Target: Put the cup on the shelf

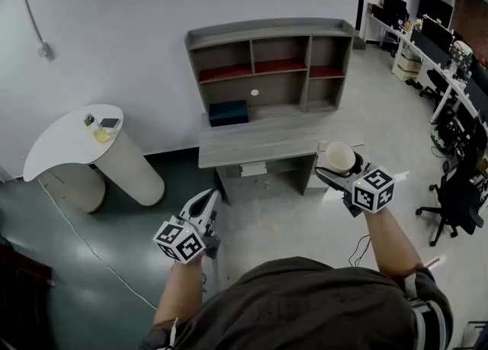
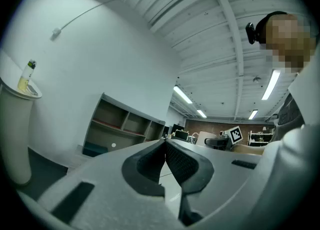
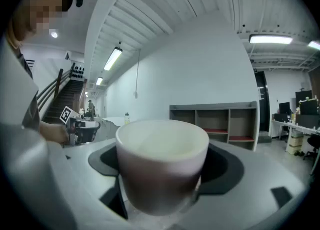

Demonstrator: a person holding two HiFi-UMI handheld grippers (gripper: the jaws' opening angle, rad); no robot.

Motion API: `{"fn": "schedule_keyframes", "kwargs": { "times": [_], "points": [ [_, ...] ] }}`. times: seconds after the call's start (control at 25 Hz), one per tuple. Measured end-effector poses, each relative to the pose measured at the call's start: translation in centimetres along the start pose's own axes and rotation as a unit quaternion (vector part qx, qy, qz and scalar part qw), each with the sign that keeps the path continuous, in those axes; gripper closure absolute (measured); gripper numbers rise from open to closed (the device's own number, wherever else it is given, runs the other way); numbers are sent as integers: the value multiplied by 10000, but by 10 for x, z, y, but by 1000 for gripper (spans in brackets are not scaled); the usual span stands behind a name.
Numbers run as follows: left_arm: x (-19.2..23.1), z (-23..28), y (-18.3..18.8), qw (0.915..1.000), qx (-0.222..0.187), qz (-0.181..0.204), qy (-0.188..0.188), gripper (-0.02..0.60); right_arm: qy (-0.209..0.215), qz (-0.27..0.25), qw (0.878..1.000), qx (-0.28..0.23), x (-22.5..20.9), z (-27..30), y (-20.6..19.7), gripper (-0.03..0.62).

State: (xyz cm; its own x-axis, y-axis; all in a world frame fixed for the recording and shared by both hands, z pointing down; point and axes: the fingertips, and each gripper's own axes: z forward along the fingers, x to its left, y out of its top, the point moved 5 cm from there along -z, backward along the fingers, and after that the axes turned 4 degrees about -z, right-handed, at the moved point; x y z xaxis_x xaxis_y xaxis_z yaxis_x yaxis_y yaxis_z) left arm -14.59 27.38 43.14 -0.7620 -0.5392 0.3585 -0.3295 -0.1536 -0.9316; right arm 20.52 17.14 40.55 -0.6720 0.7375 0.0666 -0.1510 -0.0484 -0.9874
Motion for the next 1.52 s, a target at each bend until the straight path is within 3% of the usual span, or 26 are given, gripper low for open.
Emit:
{"fn": "schedule_keyframes", "kwargs": {
  "times": [0.8, 1.52],
  "points": [
    [-9, 25, -1, 10000, -19, 2, 2, 578, 32, 143, 9999, -23, -27, -7, 1, 163],
    [-83, 139, -35, 9997, -53, 62, -212, 577, 135, 13, 9999, 36, -117, -60, -9, 163]
  ]
}}
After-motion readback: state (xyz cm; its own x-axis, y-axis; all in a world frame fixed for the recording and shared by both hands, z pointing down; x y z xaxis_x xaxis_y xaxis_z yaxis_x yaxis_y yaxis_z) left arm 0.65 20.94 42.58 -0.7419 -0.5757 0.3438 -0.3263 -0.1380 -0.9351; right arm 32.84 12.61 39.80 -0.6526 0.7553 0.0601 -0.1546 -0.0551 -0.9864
